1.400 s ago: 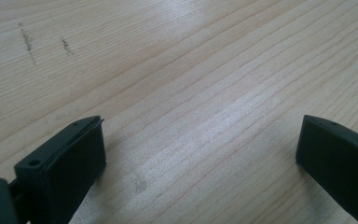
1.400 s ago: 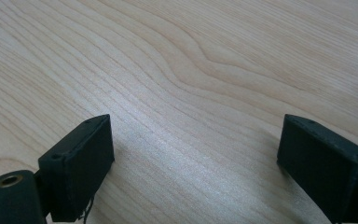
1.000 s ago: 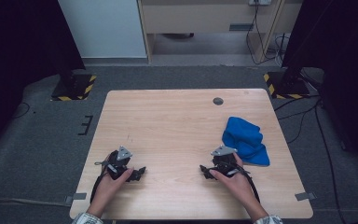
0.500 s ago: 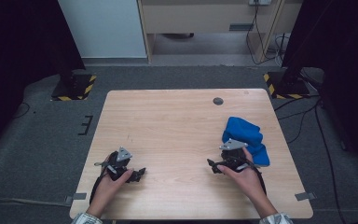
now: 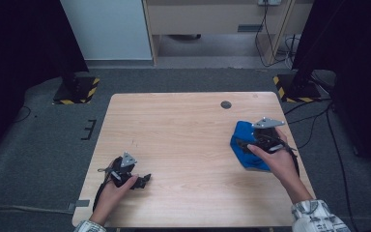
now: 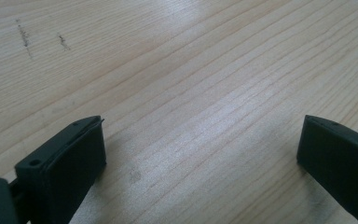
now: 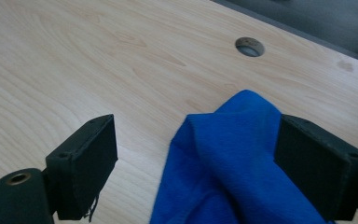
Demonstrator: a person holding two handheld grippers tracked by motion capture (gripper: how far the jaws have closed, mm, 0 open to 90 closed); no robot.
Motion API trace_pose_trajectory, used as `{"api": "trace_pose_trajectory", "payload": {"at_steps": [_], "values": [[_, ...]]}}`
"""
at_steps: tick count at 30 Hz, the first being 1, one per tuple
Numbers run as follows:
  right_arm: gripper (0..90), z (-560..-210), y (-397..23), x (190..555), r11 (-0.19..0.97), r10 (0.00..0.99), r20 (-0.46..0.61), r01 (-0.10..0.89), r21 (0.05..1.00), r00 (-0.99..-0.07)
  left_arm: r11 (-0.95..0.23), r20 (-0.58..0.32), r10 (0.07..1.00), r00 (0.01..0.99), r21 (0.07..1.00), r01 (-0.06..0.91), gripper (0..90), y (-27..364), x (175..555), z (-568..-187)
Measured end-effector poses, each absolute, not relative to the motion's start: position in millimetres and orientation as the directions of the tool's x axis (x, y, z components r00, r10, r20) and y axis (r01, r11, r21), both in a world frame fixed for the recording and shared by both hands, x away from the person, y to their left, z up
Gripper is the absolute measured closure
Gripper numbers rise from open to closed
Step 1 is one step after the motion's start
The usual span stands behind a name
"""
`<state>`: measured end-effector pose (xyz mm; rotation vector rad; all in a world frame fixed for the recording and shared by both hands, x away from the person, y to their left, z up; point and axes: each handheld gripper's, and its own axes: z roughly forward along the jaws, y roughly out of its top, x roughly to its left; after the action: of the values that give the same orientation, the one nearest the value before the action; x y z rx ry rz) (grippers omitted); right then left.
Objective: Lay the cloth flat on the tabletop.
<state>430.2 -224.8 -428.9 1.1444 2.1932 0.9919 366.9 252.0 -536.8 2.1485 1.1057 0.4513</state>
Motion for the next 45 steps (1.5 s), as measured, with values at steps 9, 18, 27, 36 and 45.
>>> {"api": "trace_pose_trajectory", "payload": {"at_steps": [9,18,27,36,45], "values": [[37.9,-422,-244,452,0.393,0.850,-0.095,0.504,0.769,-0.518,-0.416,0.001,0.814,0.581,0.698,0.582,0.3,252,367,-537],[44.6,-443,-256,470,0.368,0.872,-0.079,0.543,0.754,-0.482,-0.417,0.001,0.813,0.583,0.699,0.581,0.0,252,367,-537],[24.2,-481,-262,480,0.325,0.898,-0.018,0.633,0.702,-0.441,-0.420,0.002,0.811,0.585,0.697,0.581,0.0,251,368,-537],[14.2,-510,-266,479,0.313,0.902,0.012,0.673,0.670,-0.431,-0.420,0.002,0.811,0.585,0.697,0.581,0.0,251,368,-537],[13.7,-524,-260,480,0.311,0.899,0.034,0.692,0.652,-0.436,-0.420,0.002,0.811,0.585,0.697,0.581,0.0,251,368,-537]]}}
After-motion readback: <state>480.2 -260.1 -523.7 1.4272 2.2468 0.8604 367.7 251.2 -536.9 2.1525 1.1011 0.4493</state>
